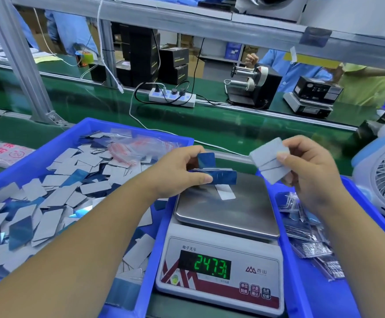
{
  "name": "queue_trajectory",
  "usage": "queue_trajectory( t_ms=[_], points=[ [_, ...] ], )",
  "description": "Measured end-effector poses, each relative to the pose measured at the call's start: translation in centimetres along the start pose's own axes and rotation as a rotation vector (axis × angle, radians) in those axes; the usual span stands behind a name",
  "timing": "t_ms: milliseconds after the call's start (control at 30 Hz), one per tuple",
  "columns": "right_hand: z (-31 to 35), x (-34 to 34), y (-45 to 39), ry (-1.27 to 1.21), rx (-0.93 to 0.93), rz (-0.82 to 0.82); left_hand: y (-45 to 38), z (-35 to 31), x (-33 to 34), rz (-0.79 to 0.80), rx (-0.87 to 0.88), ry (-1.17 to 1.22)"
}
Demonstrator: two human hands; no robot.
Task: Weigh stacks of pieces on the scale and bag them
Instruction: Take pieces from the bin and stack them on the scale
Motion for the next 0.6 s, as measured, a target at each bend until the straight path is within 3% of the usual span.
queue_trajectory(
  t_ms=[100,367,600],
  points=[
    [-0.2,0.0,0.1,0.051,-0.006,-0.046,0.0,-0.5,1.2,0.026,0.024,-0.032],
    [-2.5,4.1,1.0,0.128,0.086,0.083,0.0,-0.3,1.4,-0.050,-0.005,-0.165],
    [-2.4,4.3,1.2,0.159,0.015,0.046,0.1,-0.3,1.5,-0.004,-0.022,-0.063]
  ],
)
Point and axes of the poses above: each hand's wrist, its own y-axis away from the middle knuckle, its own x-axis out of the palm, z = x × y, the point moved 8 cm from there along -y, towards the middle knuckle, and after that the axes turned 6 degrees about -y, right-handed, at the moved point
